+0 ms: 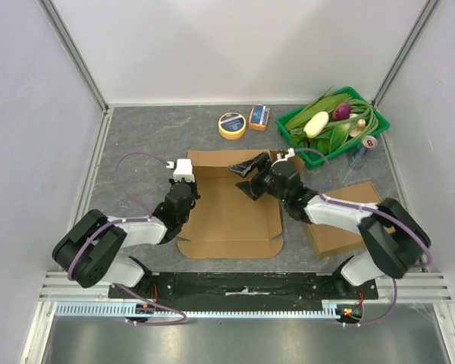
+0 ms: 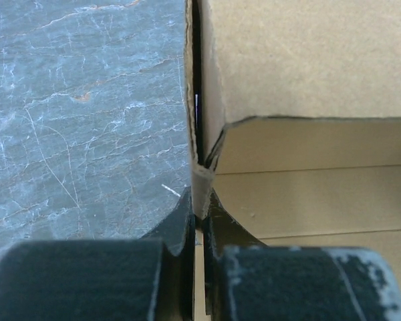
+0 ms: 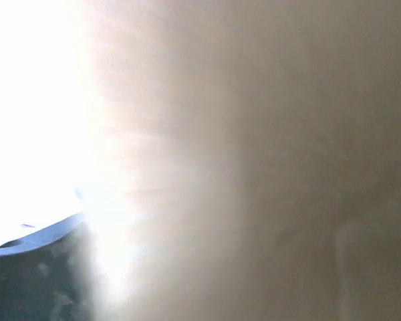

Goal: Fold the paper box

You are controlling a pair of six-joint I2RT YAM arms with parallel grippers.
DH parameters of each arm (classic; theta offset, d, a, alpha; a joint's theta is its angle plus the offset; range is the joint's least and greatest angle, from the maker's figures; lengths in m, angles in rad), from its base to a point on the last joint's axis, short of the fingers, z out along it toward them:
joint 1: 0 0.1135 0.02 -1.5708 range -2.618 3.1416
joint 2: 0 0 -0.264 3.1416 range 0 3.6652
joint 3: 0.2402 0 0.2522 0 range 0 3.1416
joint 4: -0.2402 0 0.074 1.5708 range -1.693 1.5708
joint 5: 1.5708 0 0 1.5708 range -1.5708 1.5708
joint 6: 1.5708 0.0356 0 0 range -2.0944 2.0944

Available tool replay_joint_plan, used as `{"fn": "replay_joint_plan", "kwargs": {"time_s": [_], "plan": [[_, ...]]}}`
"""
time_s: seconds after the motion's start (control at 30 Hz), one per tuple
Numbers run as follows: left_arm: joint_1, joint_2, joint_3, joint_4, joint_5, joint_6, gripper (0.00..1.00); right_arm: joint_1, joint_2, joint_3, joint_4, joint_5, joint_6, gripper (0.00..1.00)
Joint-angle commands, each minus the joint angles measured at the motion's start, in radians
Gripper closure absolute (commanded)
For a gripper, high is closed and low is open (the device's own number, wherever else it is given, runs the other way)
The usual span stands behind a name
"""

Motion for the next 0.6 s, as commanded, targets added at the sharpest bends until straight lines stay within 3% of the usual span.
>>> {"fn": "replay_joint_plan", "kwargs": {"time_s": [0.0, 0.03, 0.1, 0.2, 0.33, 0.4, 0.57], "plan": [[0.003, -0.040, -0.041, 0.094, 0.016, 0.015, 0.98, -0.057, -0.226, 0.065, -0.409, -0.145, -0.817, 0.06], [0.003, -0.044, -0.041, 0.079, 0.013, 0.013, 0.98, -0.047, -0.266, 0.134, -0.701, -0.095, -0.980, 0.02], [0.003, -0.069, -0.038, 0.056, 0.016, 0.005, 0.98, -0.052, -0.399, 0.153, -0.910, 0.080, -1.241, 0.02], [0.003, -0.100, -0.039, 0.005, 0.005, -0.025, 0.98, -0.069, -0.554, 0.244, -1.153, 0.215, -1.322, 0.02], [0.003, -0.109, -0.059, 0.018, -0.021, -0.047, 0.98, -0.077, -0.468, 0.481, -1.224, 0.174, -1.261, 0.02], [0.003, -0.117, -0.061, 0.013, -0.035, -0.056, 0.98, -0.078, -0.356, 0.571, -1.247, 0.200, -1.238, 0.09], [0.004, -0.110, -0.059, 0.016, -0.047, -0.061, 0.98, -0.118, -0.236, 0.621, -1.183, 0.077, -1.177, 0.19]]}}
